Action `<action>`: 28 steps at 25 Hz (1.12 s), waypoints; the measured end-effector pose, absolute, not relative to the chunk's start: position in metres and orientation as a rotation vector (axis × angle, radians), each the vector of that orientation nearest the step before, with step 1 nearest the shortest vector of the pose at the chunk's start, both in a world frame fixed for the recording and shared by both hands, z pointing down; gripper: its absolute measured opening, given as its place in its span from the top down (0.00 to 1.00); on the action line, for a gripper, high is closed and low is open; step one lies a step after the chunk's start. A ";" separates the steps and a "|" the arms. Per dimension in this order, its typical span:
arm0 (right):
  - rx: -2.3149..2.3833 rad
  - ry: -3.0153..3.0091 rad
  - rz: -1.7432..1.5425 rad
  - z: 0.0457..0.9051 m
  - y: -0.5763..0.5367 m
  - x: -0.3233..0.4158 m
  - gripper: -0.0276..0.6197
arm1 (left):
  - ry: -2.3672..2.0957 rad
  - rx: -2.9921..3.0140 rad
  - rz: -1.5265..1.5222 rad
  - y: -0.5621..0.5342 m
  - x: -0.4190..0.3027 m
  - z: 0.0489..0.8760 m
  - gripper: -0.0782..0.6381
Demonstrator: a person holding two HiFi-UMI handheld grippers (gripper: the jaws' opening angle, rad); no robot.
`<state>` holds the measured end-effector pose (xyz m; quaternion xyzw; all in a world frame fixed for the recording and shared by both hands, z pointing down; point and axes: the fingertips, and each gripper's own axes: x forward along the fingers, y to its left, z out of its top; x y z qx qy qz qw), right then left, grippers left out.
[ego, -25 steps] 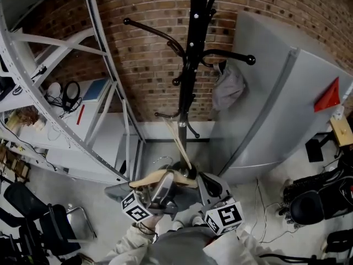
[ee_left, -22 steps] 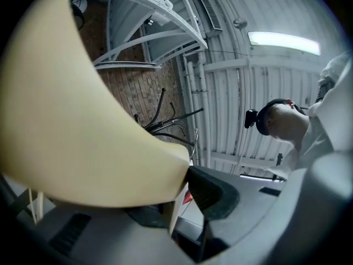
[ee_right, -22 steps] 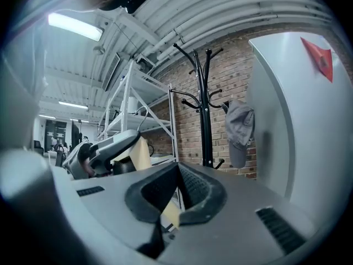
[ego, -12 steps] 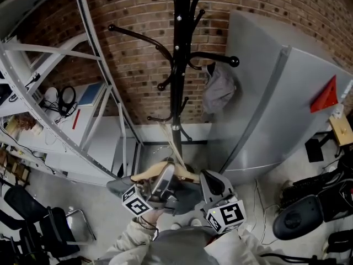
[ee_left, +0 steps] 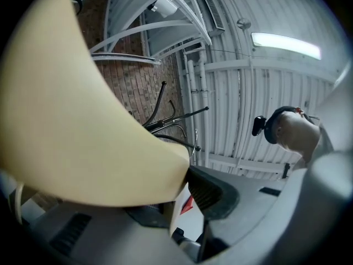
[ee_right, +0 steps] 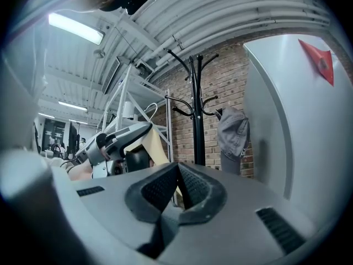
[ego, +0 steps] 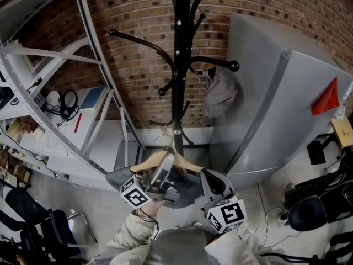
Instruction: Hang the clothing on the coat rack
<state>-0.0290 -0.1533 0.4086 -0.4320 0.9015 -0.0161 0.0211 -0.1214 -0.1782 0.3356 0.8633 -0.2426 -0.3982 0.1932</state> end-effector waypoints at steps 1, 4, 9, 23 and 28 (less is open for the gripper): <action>-1.341 2.794 -0.049 0.408 -0.155 -0.029 0.92 | -0.680 2.428 -1.116 -0.181 -0.122 0.333 0.75; -1.344 2.789 -0.041 0.407 -0.160 -0.029 0.92 | -0.676 2.443 -1.115 -0.191 -0.123 0.327 0.75; -1.339 2.789 -0.031 0.406 -0.169 -0.031 0.92 | -0.669 2.462 -1.128 -0.206 -0.127 0.316 0.75; -1.379 2.768 -0.021 0.406 -0.188 -0.027 0.92 | -0.637 2.470 -1.163 -0.243 -0.137 0.296 0.75; -1.396 2.764 -0.021 0.407 -0.192 -0.027 0.92 | -0.624 2.475 -1.167 -0.255 -0.138 0.289 0.75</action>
